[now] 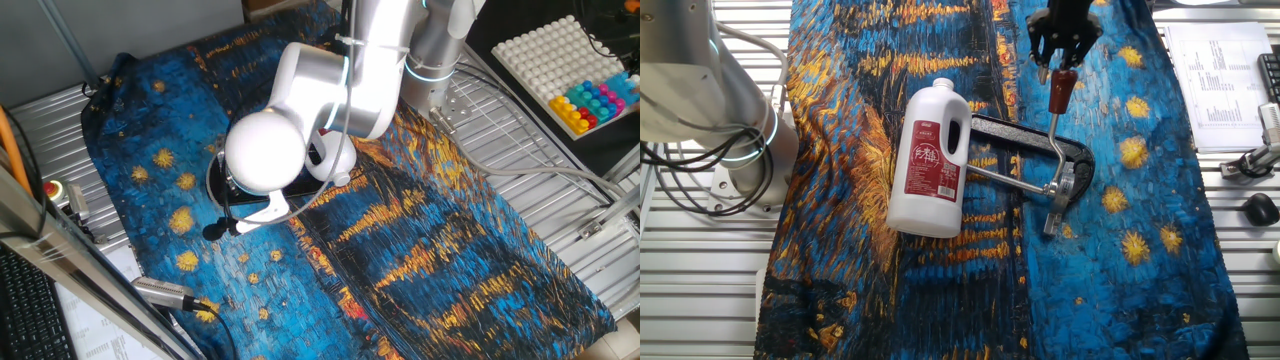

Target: Pull up the lever

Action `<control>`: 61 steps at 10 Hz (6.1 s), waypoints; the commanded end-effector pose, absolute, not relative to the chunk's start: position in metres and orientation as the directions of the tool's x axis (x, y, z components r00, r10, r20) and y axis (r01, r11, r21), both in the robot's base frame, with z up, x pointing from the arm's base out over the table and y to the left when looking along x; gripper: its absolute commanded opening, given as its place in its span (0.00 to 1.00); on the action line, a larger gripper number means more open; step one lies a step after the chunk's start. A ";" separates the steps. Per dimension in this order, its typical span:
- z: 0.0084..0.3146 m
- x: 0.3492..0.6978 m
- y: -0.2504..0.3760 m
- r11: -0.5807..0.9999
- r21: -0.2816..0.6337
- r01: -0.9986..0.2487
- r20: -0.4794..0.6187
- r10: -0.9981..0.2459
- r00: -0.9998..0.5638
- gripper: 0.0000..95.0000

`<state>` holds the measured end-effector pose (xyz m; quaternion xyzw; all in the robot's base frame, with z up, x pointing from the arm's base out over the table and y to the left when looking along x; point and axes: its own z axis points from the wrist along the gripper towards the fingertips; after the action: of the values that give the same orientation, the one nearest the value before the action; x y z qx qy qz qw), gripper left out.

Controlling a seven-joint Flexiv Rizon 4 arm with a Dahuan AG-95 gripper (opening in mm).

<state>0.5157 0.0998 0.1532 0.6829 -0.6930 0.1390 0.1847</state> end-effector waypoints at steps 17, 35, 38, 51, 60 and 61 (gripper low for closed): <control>0.143 0.537 0.099 0.092 -0.027 -0.995 0.423 -0.901 -0.094 0.20; 0.189 0.492 0.036 0.032 -0.010 -0.999 0.374 -0.927 -0.033 0.20; 0.193 0.481 0.022 0.032 -0.021 -0.999 0.370 -0.928 -0.037 0.20; 0.182 0.481 0.017 -0.005 -0.026 -1.000 0.339 -0.941 -0.004 0.20; 0.181 0.482 0.017 0.120 -0.137 -0.983 0.319 -0.934 -0.158 0.20; 0.180 0.484 0.017 0.127 -0.148 -0.981 0.317 -0.933 -0.169 0.20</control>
<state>0.4849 0.0176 0.1804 0.6372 -0.7496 0.1634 0.0732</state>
